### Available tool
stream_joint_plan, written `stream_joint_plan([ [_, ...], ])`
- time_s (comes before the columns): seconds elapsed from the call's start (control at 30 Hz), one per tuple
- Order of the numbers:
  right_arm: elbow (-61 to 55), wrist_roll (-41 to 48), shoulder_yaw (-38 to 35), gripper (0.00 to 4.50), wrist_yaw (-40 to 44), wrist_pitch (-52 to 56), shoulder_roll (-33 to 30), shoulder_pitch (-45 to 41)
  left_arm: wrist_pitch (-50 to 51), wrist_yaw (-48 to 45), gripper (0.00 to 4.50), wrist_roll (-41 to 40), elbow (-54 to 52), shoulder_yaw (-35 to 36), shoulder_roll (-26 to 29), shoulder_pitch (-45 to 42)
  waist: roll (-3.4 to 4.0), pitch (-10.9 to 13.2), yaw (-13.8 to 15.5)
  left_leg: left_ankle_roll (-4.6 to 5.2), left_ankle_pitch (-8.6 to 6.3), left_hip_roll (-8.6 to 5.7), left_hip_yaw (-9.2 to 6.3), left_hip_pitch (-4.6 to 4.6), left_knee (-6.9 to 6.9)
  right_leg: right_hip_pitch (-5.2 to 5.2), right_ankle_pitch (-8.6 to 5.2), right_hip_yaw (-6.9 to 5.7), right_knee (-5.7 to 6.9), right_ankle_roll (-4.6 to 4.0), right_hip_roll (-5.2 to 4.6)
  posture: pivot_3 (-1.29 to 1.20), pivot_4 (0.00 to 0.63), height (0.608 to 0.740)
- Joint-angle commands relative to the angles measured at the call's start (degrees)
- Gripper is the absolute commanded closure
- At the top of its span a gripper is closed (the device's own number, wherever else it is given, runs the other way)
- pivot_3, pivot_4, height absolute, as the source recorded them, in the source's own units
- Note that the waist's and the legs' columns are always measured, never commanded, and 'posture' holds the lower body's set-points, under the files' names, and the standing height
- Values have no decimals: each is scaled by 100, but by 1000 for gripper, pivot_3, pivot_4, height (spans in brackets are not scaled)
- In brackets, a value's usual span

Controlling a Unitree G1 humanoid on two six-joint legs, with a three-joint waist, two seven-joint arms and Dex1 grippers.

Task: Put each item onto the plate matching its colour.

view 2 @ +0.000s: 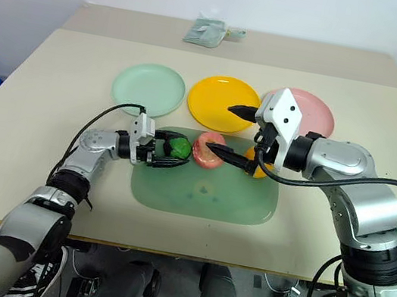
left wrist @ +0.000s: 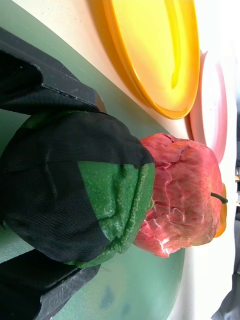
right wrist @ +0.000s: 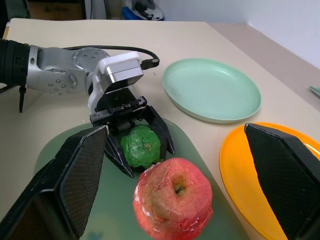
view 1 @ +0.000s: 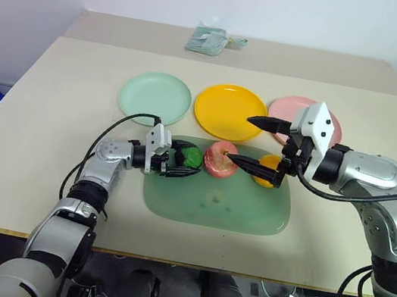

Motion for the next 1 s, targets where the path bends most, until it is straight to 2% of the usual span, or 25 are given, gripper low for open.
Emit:
stream_joint_plan([
  [0.03,-158,-1,-194,0,-30,-110,-28,-134,132,84,1192,-227,-251,231,57,-149,0,0,0,0,0,0,0,0,0,0,0,0,0,0,0,0,150,740],
  [0.2,-44,-47,-256,0,-280,-162,162,-240,592,526,1192,-672,-498,799,204,-311,0,0,-11,0,0,2,-1,0,0,-2,0,0,2,0,1,0,150,740],
  [0.33,307,-284,-197,0,-617,-294,439,-471,750,952,1192,-715,-511,1060,349,-480,0,0,-8,-1,0,1,-2,1,0,-2,0,0,4,0,1,0,150,740],
  [0.5,611,-757,92,0,-1018,-457,779,-762,697,2672,1192,-369,536,1412,421,-1192,-1,0,9,-31,17,-1,-3,-2,0,-3,0,-1,4,0,0,0,150,740],
  [0.57,1023,-1296,368,0,-1333,-671,948,-960,649,3174,1192,-360,978,1553,423,-1490,-1,0,-3,-32,17,-2,-2,-3,0,-4,0,-1,10,1,0,0,150,740],
  [0.63,1270,-1424,465,0,-1525,-679,1224,-1122,582,3526,1192,-313,1316,1636,412,-1694,-2,-1,-11,-32,17,-3,-2,-3,-1,-4,1,-1,11,1,0,0,150,740],
  [0.77,1161,-1543,649,0,-1389,-810,1441,-1188,454,3690,1192,-232,1613,1654,380,-1837,-2,-1,-27,-33,18,-4,-1,-12,-9,-19,1,0,14,1,0,0,150,740],
  [0.87,1257,-1499,495,0,-1462,-746,1538,-1246,479,3680,1192,-408,1748,1850,379,-1858,-2,-1,-29,-33,18,-8,-1,-35,-5,-39,1,0,15,0,-2,0,150,740],
  [1.0,1190,-1480,430,0,-1358,-751,1467,-1154,178,3933,17,-186,1773,1773,469,-1861,-2,-1,-18,-34,18,-9,-4,-42,-3,-44,1,-1,15,0,-4,0,150,740],
])
